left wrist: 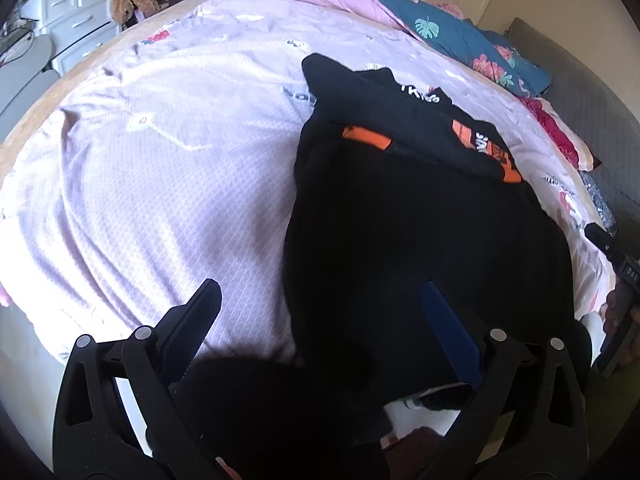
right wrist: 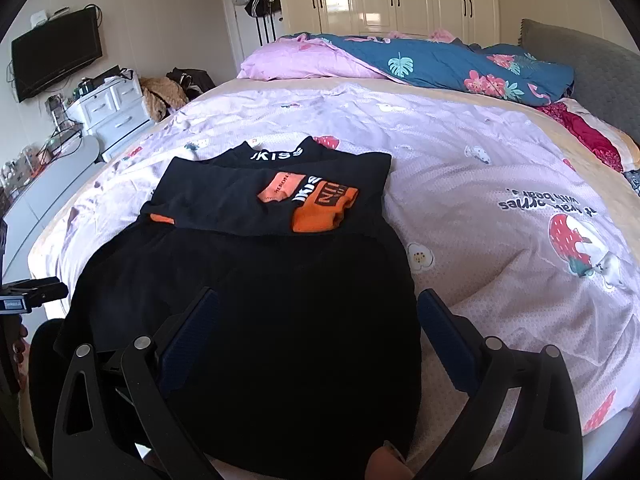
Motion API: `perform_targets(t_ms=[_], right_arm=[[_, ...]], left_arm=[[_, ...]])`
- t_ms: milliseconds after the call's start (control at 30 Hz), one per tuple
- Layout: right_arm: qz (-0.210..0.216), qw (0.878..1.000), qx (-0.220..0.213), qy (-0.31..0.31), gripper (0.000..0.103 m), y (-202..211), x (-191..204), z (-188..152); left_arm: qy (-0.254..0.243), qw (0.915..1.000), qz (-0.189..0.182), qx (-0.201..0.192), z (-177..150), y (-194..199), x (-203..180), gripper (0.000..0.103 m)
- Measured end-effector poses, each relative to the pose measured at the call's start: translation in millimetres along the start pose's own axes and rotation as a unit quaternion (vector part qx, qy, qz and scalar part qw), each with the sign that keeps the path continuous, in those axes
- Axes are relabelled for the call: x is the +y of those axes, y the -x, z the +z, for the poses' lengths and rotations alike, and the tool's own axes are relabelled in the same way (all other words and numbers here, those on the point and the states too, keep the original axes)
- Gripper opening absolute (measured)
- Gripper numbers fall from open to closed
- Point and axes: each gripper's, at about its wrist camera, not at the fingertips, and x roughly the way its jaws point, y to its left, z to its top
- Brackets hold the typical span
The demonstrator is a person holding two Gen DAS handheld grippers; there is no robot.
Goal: Fold small clothes
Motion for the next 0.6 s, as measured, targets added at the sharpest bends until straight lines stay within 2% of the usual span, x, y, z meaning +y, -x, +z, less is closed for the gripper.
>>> perform_targets(t_ms=[100,300,500,600], right_arm=[[0.004,1.0,0.006,-0.002,0.099,2,-2,-5],[0.0,1.0,0.017,-0.002,0.099,4,-4,-15],[-0.007,1.0,0.02,-0.002,0.099,11,-7,-24],[-0.01,1.0,0.022,-0.002,0.099,13,-9,-28]], left_arm=[[-0.009,0.9999,-0.005,0.008,-8,1,0,0.093],[-0.015,0.9988,-0.031,0.034,-18,0,0,0.082],[-0.045,0.9953,-0.048,0.071,-24,-6,-13,0.08],[-0.057,0.9933,-0.044,0.09,-27,-12,-18,0.08]])
